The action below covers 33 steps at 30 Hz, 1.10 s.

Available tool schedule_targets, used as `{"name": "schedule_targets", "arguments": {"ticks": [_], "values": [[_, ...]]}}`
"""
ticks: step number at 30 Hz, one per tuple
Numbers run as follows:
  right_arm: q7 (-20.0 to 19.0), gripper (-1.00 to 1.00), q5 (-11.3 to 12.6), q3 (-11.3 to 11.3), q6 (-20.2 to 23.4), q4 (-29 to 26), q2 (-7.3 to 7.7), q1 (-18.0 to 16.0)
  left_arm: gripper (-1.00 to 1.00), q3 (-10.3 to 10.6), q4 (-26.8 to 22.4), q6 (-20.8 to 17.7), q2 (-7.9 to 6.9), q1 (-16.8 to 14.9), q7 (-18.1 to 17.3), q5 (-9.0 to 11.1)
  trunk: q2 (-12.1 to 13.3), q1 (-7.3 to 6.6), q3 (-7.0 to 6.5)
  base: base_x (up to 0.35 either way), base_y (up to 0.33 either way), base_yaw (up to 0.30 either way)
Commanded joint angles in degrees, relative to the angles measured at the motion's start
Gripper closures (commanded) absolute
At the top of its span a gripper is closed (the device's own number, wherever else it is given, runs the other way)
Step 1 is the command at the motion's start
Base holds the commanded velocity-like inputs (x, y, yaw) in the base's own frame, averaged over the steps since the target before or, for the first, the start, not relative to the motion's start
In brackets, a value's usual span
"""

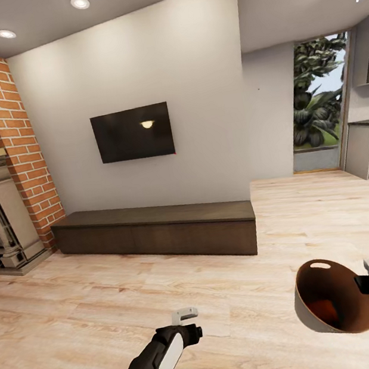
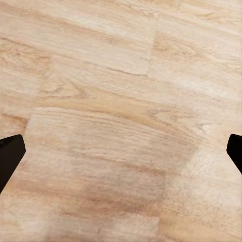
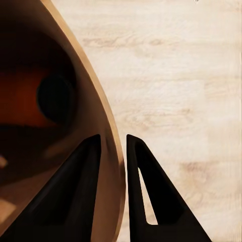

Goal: Put the three can of soda from the living room inside the tash can in the kitchen.

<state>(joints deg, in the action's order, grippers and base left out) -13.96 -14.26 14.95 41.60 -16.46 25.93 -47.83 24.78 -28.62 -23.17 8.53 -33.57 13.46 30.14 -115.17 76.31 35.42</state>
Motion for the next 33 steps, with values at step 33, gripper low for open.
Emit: {"name": "schedule_targets", "arguments": {"ticks": [33], "values": [[-0.66, 1.0, 0.88, -0.35, 0.5, -1.02, -0.97, -0.16, -1.0, -0.34, -0.04, -0.82, 0.16, 0.0, -0.1, 0.31, -0.01, 0.0, -0.01, 0.0, 0.0, 0.0]]}}
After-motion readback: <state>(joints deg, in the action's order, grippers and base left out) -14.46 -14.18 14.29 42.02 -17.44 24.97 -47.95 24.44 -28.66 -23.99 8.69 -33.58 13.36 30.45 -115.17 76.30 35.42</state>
